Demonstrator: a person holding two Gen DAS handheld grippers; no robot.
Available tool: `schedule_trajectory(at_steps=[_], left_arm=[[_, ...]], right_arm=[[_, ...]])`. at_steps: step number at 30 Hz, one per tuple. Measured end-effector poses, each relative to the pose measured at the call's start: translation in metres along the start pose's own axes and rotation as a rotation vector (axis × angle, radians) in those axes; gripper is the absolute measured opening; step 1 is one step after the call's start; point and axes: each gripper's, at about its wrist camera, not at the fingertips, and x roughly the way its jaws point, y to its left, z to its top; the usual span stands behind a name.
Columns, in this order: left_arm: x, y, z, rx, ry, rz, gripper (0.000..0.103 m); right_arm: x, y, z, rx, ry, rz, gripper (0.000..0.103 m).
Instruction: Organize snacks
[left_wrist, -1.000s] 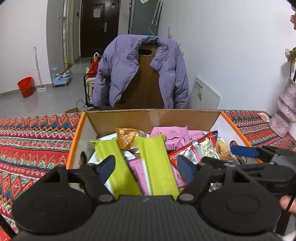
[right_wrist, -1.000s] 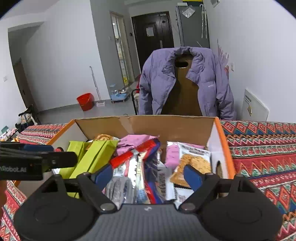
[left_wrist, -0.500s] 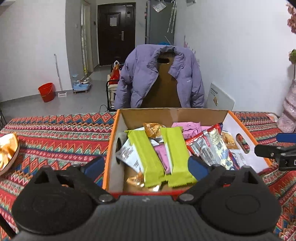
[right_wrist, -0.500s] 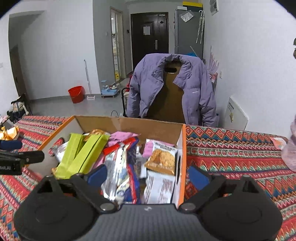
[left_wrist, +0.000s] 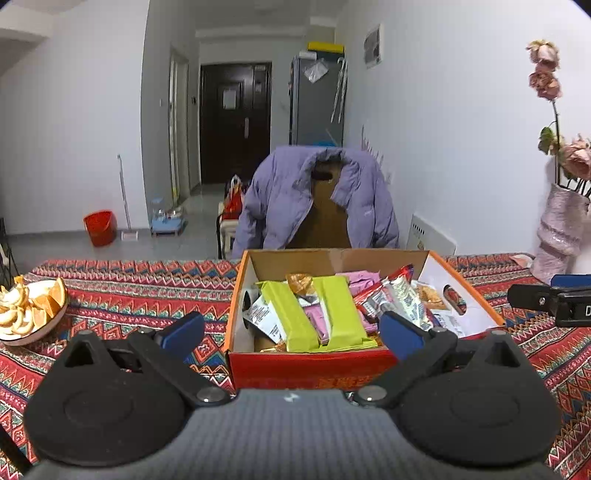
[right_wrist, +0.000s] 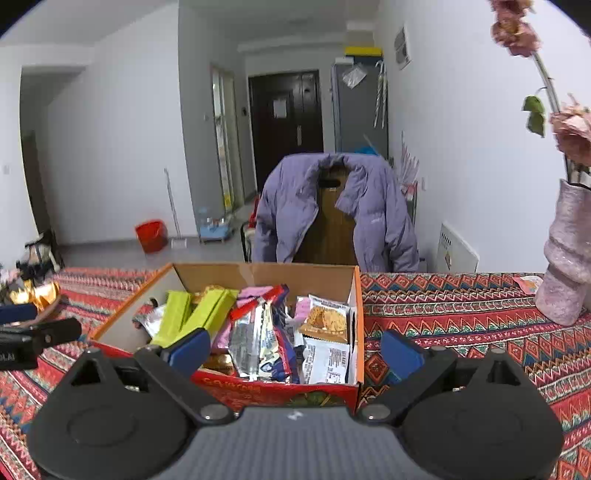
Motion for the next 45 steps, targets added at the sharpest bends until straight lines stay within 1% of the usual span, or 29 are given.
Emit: schedule_trajectory(at_steps=[4,8,14,17,23,27,31,34,38,40,42,45], left_arm=[[-0.02,-0.003,-0.008,-0.002,-0.031,-0.008,0.103],[-0.048,-0.006,-0.018,0.005,-0.047,0.011,0.103],[-0.104,-0.012,-0.043,-0.004,-0.067,0.0,0.103],[-0.133,-0.016,-0.057,-0.008,-0.084,0.001,0.103],[-0.191,-0.019,-0.091,-0.01,-0.102,0.01,0.103],[-0.223,-0.02,-0.117,-0.009,-0.099,0.048,0.103],[-0.256,-0.019,-0.148,-0.023,-0.096,0.043,0.103],[-0.283,-0.019,-0.172,-0.009,-0.125,0.035,0.103],[-0.315,-0.018,-0.203,0.018,-0.156,0.065,0.103],[-0.326,-0.016,-0.214,0.012,-0.158,0.079,0.103],[-0.338,-0.013,-0.225,-0.002,-0.16,0.078,0.103],[-0.351,-0.011,-0.235,-0.009,-0.168,0.092,0.103]], right_arm=[[-0.016,0.003,-0.009,0.003,-0.02,-0.007,0.099],[-0.036,0.007,-0.022,0.014,-0.041,0.003,0.099],[-0.082,0.019,-0.05,0.005,-0.07,0.016,0.099],[-0.111,0.029,-0.068,-0.016,-0.089,0.037,0.099],[-0.173,0.051,-0.109,-0.065,-0.112,0.055,0.101],[-0.211,0.063,-0.143,-0.067,-0.129,0.085,0.103],[-0.242,0.075,-0.177,-0.092,-0.137,0.071,0.103],[-0.266,0.083,-0.203,-0.107,-0.16,0.035,0.103],[-0.293,0.089,-0.232,-0.084,-0.18,0.03,0.103],[-0.307,0.093,-0.248,-0.069,-0.19,0.044,0.103],[-0.318,0.098,-0.259,-0.068,-0.19,0.042,0.103],[-0.336,0.102,-0.273,-0.078,-0.218,0.032,0.103]])
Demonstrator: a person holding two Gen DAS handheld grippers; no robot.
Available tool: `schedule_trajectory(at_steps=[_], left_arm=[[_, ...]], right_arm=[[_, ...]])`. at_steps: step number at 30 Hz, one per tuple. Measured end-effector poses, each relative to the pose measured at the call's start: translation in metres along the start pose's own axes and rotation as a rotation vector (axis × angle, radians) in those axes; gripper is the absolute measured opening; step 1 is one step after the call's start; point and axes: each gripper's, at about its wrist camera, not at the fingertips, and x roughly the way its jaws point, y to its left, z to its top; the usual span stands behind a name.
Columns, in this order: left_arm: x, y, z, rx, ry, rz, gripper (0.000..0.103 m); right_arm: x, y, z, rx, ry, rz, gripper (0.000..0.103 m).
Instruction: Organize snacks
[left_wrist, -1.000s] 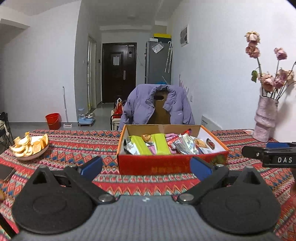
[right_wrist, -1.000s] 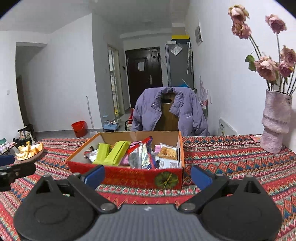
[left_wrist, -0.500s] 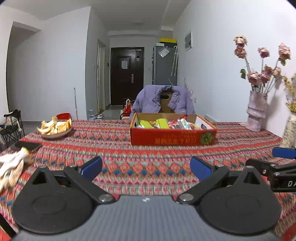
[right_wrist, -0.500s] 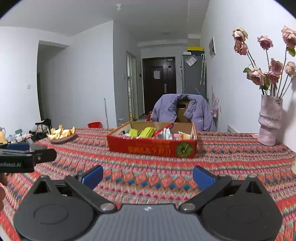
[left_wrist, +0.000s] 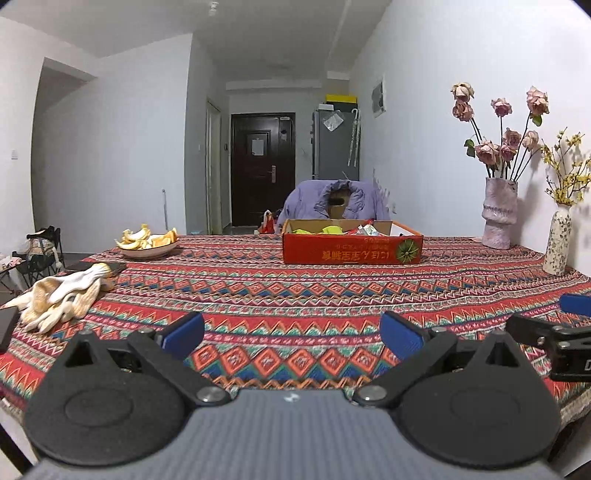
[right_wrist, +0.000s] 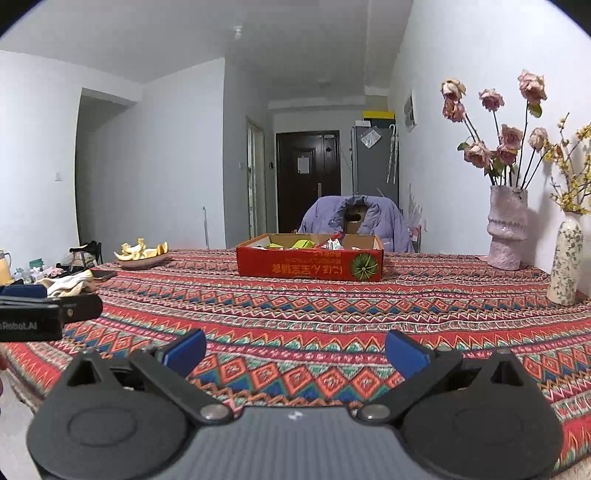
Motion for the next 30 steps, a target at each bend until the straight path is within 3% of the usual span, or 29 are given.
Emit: schedule_trajectory(at_steps=[8,30], left_arm=[[-0.016,0.009,-0.009,-0.026,0.0,-0.008,0.103],[-0.021,0.014,-0.01,-0.019,-0.007,-0.017,0.103]], right_arm=[[-0.027,0.009,-0.013,0.009,-0.037,-0.022,0.103],[-0.027,0.009,-0.012,0.019,-0.034,-0.009,0.103]])
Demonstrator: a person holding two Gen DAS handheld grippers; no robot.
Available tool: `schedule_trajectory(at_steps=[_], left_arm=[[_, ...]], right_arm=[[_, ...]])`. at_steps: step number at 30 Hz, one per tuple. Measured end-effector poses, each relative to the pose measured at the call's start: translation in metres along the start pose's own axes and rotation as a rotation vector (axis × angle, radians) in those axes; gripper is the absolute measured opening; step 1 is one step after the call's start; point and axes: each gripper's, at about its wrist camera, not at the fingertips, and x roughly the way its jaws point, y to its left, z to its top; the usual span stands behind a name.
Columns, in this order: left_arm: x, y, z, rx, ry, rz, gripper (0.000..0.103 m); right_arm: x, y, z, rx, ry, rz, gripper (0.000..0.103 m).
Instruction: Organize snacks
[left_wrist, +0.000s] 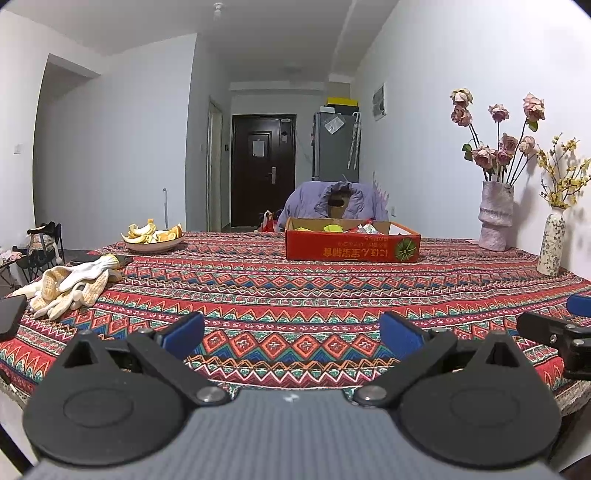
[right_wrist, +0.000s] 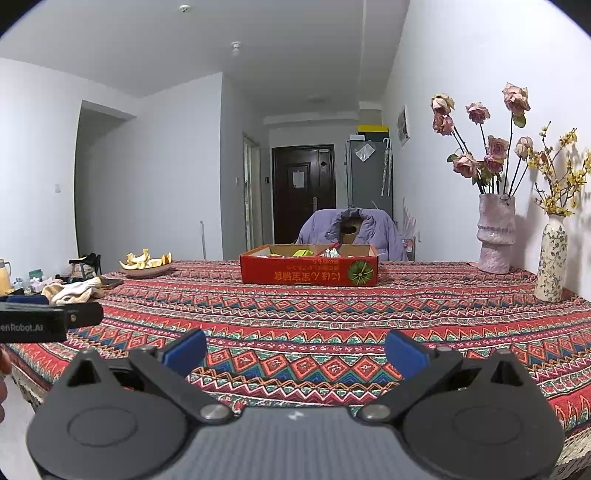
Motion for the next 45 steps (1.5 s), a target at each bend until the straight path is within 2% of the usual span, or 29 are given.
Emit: schedule_trajectory(at_steps=[45], left_arm=[[-0.003,-0.0007,0.0042,0.0,-0.003,-0.006,0.103]], right_arm=[[0.0001,-0.0026,0.0001,-0.001,-0.005,-0.008,0.103]])
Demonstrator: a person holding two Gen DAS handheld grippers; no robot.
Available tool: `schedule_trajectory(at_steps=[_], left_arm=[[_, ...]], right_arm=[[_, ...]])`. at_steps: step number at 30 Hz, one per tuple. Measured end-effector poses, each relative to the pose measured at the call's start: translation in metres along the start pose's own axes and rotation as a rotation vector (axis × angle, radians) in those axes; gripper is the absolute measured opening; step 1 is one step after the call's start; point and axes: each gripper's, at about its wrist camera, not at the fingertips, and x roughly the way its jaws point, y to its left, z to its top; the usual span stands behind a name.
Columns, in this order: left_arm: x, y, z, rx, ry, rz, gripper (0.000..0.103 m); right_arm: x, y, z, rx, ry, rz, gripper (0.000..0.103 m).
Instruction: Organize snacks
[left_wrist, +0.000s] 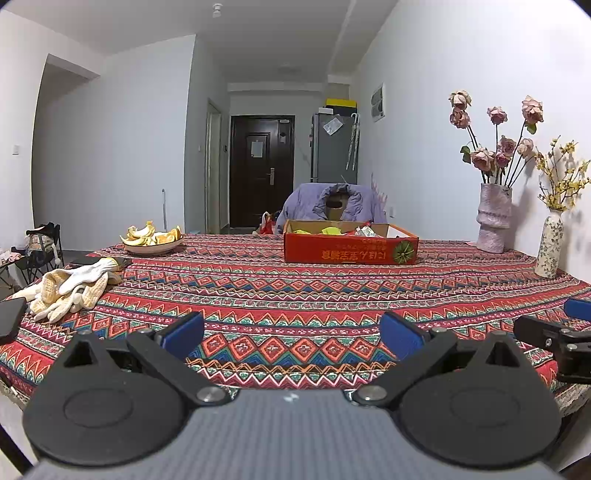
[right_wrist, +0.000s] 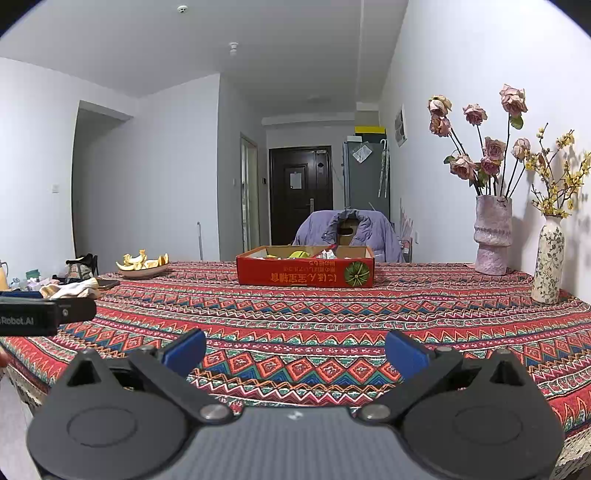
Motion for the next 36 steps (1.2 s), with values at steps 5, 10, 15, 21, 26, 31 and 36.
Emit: schedule_trajectory(at_steps=[5,10,15,21,26,31,36], left_arm=[[0.0,0.0006,-0.0001,0.002,0.001,-0.008,0.103],[-0.0015,-0.0019,-0.0006,0.017,-0.009,-0.006,0.103],[-0.0035,-0.0067,-0.0021,0.038,-0.017,-0.008,0.103],[-0.0056,-0.0061,-0.0017,0.027,-0.024,-0.016,0.103],[-0.0065,-0.0059,-0.0013,0.024,-0.025,-0.016,0.103],[-0.0068,-0.0059,-0.0012,0.024,-0.025,-0.02,0.103],[-0.0074,-0.0042,-0.0003,0.005,-0.026,-0.033,0.103]], right_arm=[[-0.0003,-0.0008,-0.0005,0.002,-0.001,-0.001,0.103],[-0.0022,-0.0017,-0.0014,0.004,-0.002,-0.005,0.103],[-0.0034,-0.0027,-0.0009,0.006,-0.004,-0.008,0.103],[-0.0037,-0.0018,-0.0015,0.004,-0.003,-0.006,0.103],[-0.0037,-0.0017,-0.0011,0.006,-0.003,-0.007,0.103],[-0.0036,-0.0018,-0.0011,0.006,-0.003,-0.007,0.103],[-0.0044,-0.0026,-0.0009,0.008,-0.008,-0.011,0.103]])
